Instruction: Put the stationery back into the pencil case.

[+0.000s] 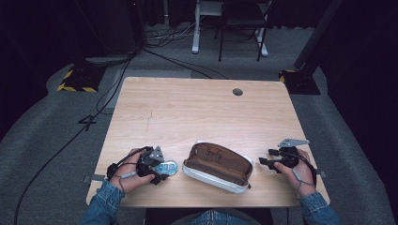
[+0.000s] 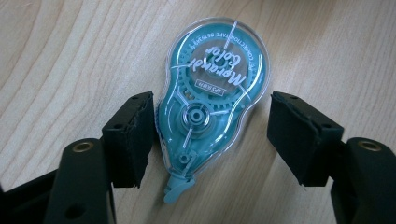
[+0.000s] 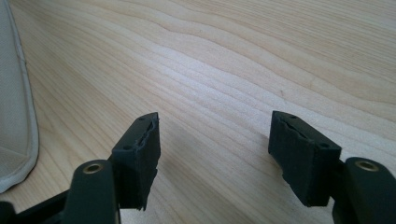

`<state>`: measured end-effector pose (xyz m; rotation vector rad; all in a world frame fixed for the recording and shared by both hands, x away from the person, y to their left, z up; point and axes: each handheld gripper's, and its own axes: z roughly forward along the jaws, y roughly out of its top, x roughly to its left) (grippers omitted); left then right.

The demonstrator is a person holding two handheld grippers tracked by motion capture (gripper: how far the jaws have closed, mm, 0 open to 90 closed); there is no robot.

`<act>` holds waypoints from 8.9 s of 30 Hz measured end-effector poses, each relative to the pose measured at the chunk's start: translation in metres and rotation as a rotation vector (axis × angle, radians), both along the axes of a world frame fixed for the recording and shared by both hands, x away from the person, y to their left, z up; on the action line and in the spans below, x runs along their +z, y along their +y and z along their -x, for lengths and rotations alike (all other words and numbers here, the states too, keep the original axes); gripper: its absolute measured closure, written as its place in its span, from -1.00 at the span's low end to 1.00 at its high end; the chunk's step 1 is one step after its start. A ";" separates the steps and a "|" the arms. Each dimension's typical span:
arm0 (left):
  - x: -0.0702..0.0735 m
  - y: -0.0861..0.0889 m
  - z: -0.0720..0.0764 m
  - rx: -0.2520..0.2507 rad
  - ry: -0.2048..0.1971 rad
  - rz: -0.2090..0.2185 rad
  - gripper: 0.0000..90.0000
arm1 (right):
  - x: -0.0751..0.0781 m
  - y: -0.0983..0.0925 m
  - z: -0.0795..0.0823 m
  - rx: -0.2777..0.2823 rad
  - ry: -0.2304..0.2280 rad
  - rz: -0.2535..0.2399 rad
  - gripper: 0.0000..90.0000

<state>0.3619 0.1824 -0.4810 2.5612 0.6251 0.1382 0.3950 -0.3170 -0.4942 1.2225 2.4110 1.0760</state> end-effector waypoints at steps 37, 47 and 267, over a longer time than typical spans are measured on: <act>0.008 0.006 0.000 0.003 0.000 0.025 0.08 | -0.009 0.005 0.001 0.036 -0.129 0.044 -0.25; 0.028 0.020 0.006 0.024 -0.021 0.094 0.08 | -0.009 0.006 0.001 0.035 -0.130 0.046 -0.26; 0.050 0.025 -0.017 0.270 -0.226 0.214 -0.62 | -0.010 0.012 -0.003 0.060 -0.127 0.045 -0.34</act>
